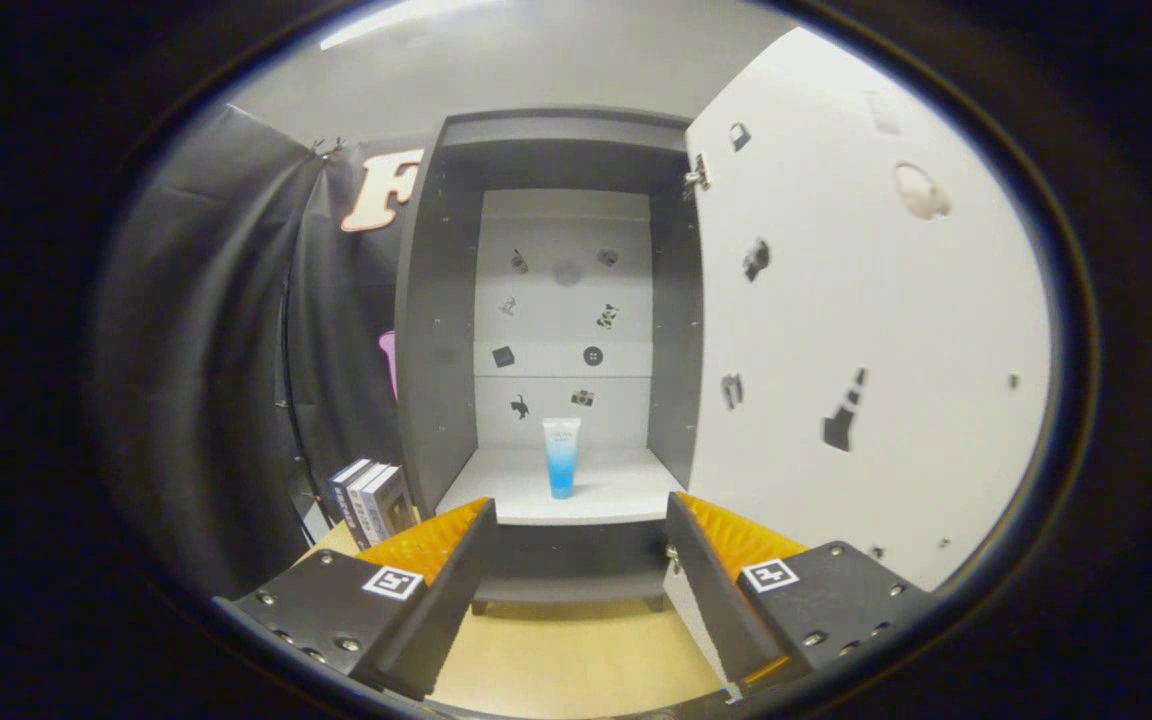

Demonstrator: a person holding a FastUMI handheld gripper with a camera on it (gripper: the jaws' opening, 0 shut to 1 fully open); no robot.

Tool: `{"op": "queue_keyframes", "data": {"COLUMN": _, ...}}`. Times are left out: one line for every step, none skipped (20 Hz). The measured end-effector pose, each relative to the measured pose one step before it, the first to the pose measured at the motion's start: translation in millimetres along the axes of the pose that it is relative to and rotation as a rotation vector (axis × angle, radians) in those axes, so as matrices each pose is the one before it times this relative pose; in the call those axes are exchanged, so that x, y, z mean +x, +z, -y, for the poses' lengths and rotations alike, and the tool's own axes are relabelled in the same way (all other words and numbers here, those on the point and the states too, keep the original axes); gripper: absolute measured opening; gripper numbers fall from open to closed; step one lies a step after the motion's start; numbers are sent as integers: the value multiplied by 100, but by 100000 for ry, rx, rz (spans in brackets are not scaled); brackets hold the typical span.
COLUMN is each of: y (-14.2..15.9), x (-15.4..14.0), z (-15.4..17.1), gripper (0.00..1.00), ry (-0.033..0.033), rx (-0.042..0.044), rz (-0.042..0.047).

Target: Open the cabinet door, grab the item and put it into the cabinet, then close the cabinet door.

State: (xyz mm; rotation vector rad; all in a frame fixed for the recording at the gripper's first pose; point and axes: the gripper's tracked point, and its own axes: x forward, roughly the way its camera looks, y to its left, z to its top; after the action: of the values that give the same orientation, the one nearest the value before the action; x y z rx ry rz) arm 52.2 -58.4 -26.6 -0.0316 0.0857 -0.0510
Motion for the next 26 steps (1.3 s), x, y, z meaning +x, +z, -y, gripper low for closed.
{"op": "queue_keyframes", "data": {"y": -53, "x": -1798, "z": 1307, "gripper": 100, "ry": -1788, "rx": 789, "rz": -1273}}
{"op": "queue_keyframes", "data": {"y": 80, "x": -1788, "z": 1334, "gripper": 100, "ry": -1771, "rx": 1009, "rz": -357}}
{"op": "queue_keyframes", "data": {"y": 227, "x": -1722, "z": 1406, "gripper": 100, "ry": -1644, "rx": 1249, "rz": -313}}
{"op": "queue_keyframes", "data": {"y": 319, "x": -1596, "z": 1510, "gripper": 100, "ry": -1451, "rx": 1366, "rz": 304}}
{"op": "queue_keyframes", "data": {"y": 470, "x": -1361, "z": 1501, "gripper": 100, "ry": -1243, "rx": 1106, "rz": 988}}
{"op": "queue_keyframes", "data": {"y": 391, "x": -1057, "z": 1823, "gripper": 100, "ry": -1940, "rx": 688, "rz": 649}}
{"op": "queue_keyframes", "data": {"y": 309, "x": -863, "z": 2024, "gripper": 100, "ry": -1838, "rx": 673, "rz": 498}}
{"op": "queue_keyframes", "data": {"y": 54, "x": -708, "z": 2140, "gripper": 100, "ry": -2077, "rx": 697, "rz": 282}}
{"op": "queue_keyframes", "data": {"y": 70, "x": -226, "z": 2200, "gripper": 100, "ry": -2335, "rx": 606, "rz": 303}}
{"op": "queue_keyframes", "data": {"y": -156, "x": 63, "z": 2165, "gripper": 100, "ry": -2293, "rx": 78, "rz": -152}}
{"op": "queue_keyframes", "data": {"y": 14, "x": 192, "z": 2153, "gripper": 100, "ry": -1899, "rx": -349, "rz": 298}}
{"op": "queue_keyframes", "data": {"y": 9, "x": 262, "z": 2008, "gripper": 100, "ry": -1477, "rx": -66, "rz": -361}}
{"op": "queue_keyframes", "data": {"y": 8, "x": 573, "z": 1583, "gripper": 100, "ry": -82, "rx": 680, "rz": 584}}
{"op": "queue_keyframes", "data": {"y": 66, "x": 905, "z": 1337, "gripper": 100, "ry": 1098, "rx": 314, "rz": 824}}
{"op": "queue_keyframes", "data": {"y": -382, "x": 984, "z": 1212, "gripper": 100, "ry": 603, "rx": -181, "rz": -1069}}
{"op": "queue_keyframes", "data": {"y": -573, "x": 638, "z": 1360, "gripper": 100, "ry": 539, "rx": -272, "rz": -1471}}
{"op": "queue_keyframes", "data": {"y": -203, "x": 1041, "z": 538, "gripper": 100, "ry": 1859, "rx": 280, "rz": -1129}}
{"op": "queue_keyframes", "data": {"y": -78, "x": 833, "z": 10, "gripper": 100, "ry": 3145, "rx": 291, "rz": -297}}
{"op": "queue_keyframes", "data": {"y": 142, "x": 889, "z": -288, "gripper": 100, "ry": 4149, "rx": -96, "rz": 163}}
{"op": "queue_keyframes", "data": {"y": -135, "x": 377, "z": -96, "gripper": 100, "ry": 2871, "rx": -183, "rz": -149}}
{"op": "queue_keyframes", "data": {"y": 30, "x": 519, "z": -366, "gripper": 100, "ry": 2802, "rx": -524, "rz": -217}}
{"op": "queue_keyframes", "data": {"y": -26, "x": 480, "z": -530, "gripper": 100, "ry": 3044, "rx": -295, "rz": -269}}
{"op": "queue_keyframes", "data": {"y": -204, "x": 360, "z": -482, "gripper": 100, "ry": 2130, "rx": -621, "rz": -942}}
{"op": "queue_keyframes", "data": {"y": -302, "x": 652, "z": 107, "gripper": 98, "ry": 145, "rx": -871, "rz": -373}}
{"op": "queue_keyframes", "data": {"y": -171, "x": 48, "z": -36, "gripper": 98, "ry": 1162, "rx": 720, "rz": -673}}
{"op": "queue_keyframes", "data": {"y": 127, "x": 11, "z": -243, "gripper": 97, "ry": 1374, "rx": 1541, "rz": -164}}
